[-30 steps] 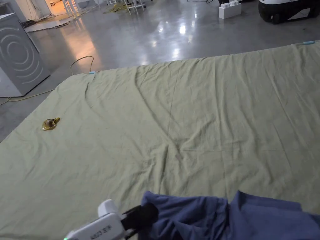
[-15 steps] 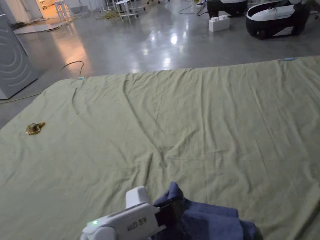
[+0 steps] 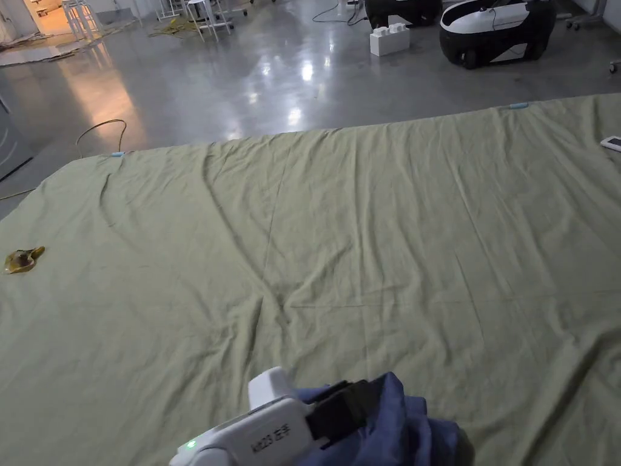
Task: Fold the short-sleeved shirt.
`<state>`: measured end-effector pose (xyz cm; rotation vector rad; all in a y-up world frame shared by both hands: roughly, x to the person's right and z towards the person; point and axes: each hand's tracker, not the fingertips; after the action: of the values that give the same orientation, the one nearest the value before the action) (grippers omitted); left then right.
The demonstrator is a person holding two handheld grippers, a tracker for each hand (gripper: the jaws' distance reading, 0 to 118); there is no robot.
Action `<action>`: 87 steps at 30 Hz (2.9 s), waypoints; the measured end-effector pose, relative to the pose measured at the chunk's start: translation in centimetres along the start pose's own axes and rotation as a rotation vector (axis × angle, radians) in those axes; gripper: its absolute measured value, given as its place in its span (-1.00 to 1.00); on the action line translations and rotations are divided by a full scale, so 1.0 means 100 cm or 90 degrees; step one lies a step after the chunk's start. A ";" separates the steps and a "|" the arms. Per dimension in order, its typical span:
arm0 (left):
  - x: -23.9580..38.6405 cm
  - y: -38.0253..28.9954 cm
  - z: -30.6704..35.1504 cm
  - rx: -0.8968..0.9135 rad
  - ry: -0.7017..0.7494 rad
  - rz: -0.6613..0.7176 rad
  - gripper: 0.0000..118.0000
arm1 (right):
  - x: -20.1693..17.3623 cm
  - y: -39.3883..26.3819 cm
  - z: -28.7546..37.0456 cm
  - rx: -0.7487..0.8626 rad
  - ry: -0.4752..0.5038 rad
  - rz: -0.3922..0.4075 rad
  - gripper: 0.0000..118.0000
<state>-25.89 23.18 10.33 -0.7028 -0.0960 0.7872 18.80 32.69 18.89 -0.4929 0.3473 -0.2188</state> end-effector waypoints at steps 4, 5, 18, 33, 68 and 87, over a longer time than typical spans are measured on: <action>-0.013 -0.015 -0.023 -0.056 -0.027 0.027 -0.93 | 0.000 -0.004 -0.006 -0.009 0.007 0.005 -0.99; -0.008 -0.023 -0.034 -0.089 -0.073 0.016 -0.93 | -0.003 -0.004 -0.007 -0.013 0.008 0.008 -0.99; 0.037 -0.079 -0.099 -0.207 0.011 -0.208 -0.99 | -0.031 -0.027 -0.054 -0.097 0.086 0.047 -0.99; -0.052 -0.058 0.111 -0.004 0.013 -0.080 -0.98 | -0.106 -0.104 -0.280 -0.512 0.013 0.281 -1.00; -0.121 0.053 0.030 -0.104 -0.113 0.095 -0.63 | -0.088 -0.039 -0.229 -0.363 0.220 0.005 -1.00; -0.268 0.210 0.143 -0.058 0.506 -0.009 0.14 | -0.086 -0.014 -0.191 -0.295 0.218 0.004 -1.00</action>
<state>-62.74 23.12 13.15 -1.0553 0.5845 0.4461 3.51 25.87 6.22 -0.9138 0.7422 -0.2168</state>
